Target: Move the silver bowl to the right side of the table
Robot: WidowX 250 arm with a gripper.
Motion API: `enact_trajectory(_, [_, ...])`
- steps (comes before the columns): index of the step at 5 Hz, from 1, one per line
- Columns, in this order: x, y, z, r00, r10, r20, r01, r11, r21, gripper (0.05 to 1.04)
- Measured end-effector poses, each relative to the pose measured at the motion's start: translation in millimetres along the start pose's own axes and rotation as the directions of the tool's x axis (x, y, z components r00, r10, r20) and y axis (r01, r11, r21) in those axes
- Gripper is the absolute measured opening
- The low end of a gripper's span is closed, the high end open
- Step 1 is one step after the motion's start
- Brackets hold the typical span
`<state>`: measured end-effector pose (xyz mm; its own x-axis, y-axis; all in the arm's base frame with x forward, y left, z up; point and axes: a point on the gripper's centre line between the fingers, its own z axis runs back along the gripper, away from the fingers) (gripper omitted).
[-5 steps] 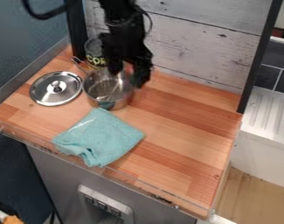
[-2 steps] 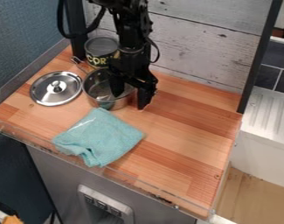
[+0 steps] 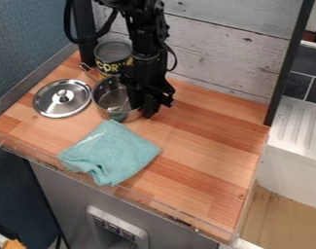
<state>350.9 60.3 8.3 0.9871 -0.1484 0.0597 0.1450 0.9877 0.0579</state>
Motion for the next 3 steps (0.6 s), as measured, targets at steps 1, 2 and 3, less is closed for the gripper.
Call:
enact_trajectory(1, [1, 0, 2, 1.0, 0.01, 0.006, -0.01, 1.0, -0.003, 0.159])
enact_trajectory(2, [4, 1, 11, 0.999, 0.026, 0.029, -0.026, 1.0, 0.011, 0.085])
enact_trajectory(3, [6, -11, 38, 0.995, 0.028, 0.095, -0.03, 0.999, 0.027, 0.08])
